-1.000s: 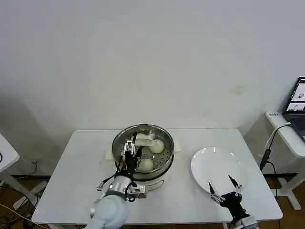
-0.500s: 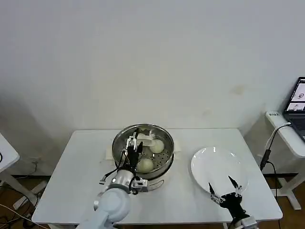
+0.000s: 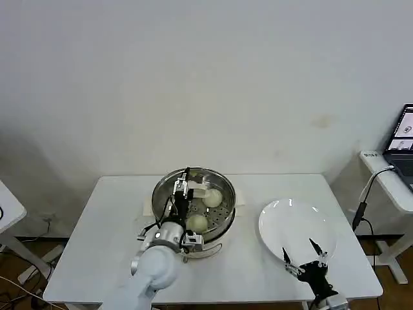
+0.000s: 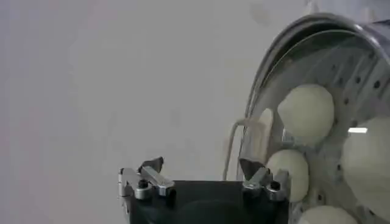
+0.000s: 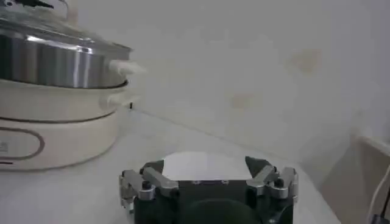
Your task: Take steamed baozi put them in steamer then cover it.
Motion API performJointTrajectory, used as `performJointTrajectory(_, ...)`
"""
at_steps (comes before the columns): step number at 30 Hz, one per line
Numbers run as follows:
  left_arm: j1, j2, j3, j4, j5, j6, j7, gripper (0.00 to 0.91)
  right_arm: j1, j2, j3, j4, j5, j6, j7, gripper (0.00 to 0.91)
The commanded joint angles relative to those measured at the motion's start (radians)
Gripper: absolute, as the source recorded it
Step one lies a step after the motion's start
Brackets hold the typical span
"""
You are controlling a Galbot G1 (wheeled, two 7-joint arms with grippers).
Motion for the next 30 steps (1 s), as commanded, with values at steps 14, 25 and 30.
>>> performJointTrajectory(14,-0.014,-0.027,0.011,0.052,0.02,-0.017,-0.011,0.0,0.0,0.0,0.002,-0.003,0.002,0.003,0.002,0.907)
performJointTrajectory(25,0.019,-0.059,-0.014,0.064,0.0,-0.016,-0.065,0.0,0.0,-0.001,-0.002,-0.004,0.001,0.003,0.002,0.907)
performJointTrajectory(30,0.021,-0.062,-0.017,0.071,0.017,-0.02,-0.068,0.0,0.001,0.001,-0.003,-0.007,0.0,0.004,0.002,0.907)
